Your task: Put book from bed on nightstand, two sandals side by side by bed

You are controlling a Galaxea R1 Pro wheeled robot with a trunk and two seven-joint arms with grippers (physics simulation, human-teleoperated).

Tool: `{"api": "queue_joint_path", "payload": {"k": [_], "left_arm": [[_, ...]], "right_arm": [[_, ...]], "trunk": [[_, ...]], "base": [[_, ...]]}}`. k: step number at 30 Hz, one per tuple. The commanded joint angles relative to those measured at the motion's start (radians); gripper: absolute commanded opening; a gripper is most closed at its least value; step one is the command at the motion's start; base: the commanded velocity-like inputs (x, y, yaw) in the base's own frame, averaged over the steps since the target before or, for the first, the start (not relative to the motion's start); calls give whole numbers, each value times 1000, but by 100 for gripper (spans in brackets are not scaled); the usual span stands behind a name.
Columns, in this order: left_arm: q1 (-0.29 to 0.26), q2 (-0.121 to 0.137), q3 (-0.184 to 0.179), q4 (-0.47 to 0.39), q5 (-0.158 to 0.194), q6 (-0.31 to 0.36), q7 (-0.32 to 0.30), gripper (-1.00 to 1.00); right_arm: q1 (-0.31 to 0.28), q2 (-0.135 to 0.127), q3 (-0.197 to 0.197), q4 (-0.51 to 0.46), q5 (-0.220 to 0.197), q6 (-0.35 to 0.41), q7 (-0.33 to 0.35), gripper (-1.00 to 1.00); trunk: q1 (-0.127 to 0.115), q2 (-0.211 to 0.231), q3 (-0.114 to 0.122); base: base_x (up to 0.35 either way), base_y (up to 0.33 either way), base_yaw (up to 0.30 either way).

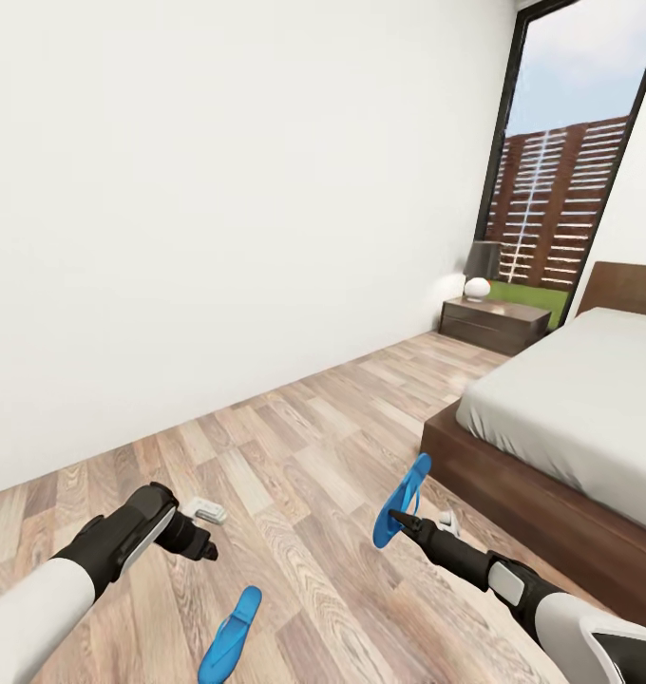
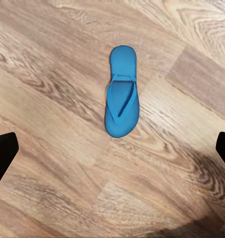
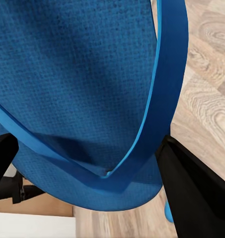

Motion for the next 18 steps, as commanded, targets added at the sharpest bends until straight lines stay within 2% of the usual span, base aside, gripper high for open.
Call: {"api": "queue_joint_path", "payload": {"k": [1,10,13,16,18], "left_arm": [[-1,1,-6,0,10,-6,4,100],[-1,2,0,-1,11,-39,-12,100],[-1,0,7,-1,10,-48,-18,100],[-1,-4,35,-2,11,-76,-19,100],[-1,-6,82,-1,11,-97,-20,100]], "right_arm": [[-1,0,-10,0,0,11,5,-100],[0,0,-8,0,7,11,5,-100],[0,1,-7,-1,6,11,6,-100],[0,1,-7,-1,7,10,12,-100],[-1,0,-8,-1,8,10,26,-100]], "trunk": [[4,-8,-4],[38,-71,-32],[40,-71,-44],[41,-72,-56],[42,-73,-63]], "base": [[0,0,0],[0,0,0],[0,0,0],[0,0,0],[0,0,0]]}}
